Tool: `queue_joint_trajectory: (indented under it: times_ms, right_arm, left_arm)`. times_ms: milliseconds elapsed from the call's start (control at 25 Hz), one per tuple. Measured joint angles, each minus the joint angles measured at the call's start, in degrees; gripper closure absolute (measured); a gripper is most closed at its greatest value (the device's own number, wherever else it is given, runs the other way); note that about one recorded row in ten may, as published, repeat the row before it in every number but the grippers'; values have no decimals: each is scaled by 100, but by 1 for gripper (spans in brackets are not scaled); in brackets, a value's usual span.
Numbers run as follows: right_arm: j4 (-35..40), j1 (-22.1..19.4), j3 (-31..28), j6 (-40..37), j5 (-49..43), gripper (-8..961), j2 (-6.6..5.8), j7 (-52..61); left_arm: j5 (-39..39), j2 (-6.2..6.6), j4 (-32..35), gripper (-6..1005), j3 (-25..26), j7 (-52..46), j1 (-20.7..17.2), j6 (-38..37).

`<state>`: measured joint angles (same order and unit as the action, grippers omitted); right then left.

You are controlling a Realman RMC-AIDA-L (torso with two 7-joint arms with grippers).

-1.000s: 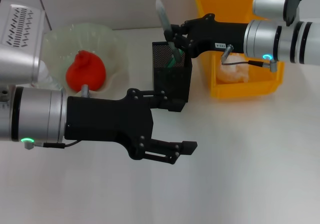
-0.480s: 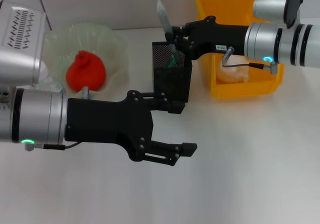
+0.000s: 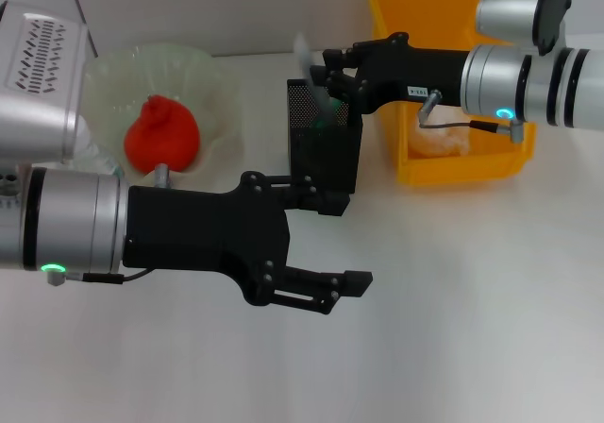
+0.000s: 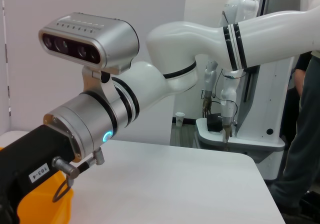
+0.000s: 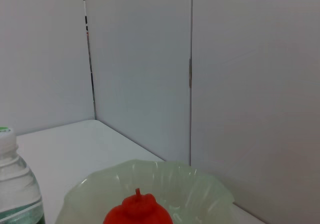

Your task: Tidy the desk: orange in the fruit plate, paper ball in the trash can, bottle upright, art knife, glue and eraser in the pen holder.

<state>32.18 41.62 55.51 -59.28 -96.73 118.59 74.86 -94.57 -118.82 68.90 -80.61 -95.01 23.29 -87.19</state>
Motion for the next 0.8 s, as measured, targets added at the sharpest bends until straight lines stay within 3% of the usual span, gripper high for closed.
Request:
queue_joint_trajectory:
  times_ms: [160, 360, 600, 800]
  right_arm:
    - [16, -5, 19, 29, -23, 737, 14, 3]
    - [28, 6, 22, 23, -30, 564, 21, 7]
    - [225, -76, -15, -174, 3, 492, 25, 10]
    - [780, -412, -30, -683, 9, 432, 33, 12]
  left_arm:
    - [0, 0, -5, 154, 1, 0, 0, 2]
    - [0, 0, -8, 154, 1, 0, 0, 8]
    - [0, 0, -26, 155, 1, 0, 0, 37]
    - [0, 0, -70, 155, 26, 40, 0, 68]
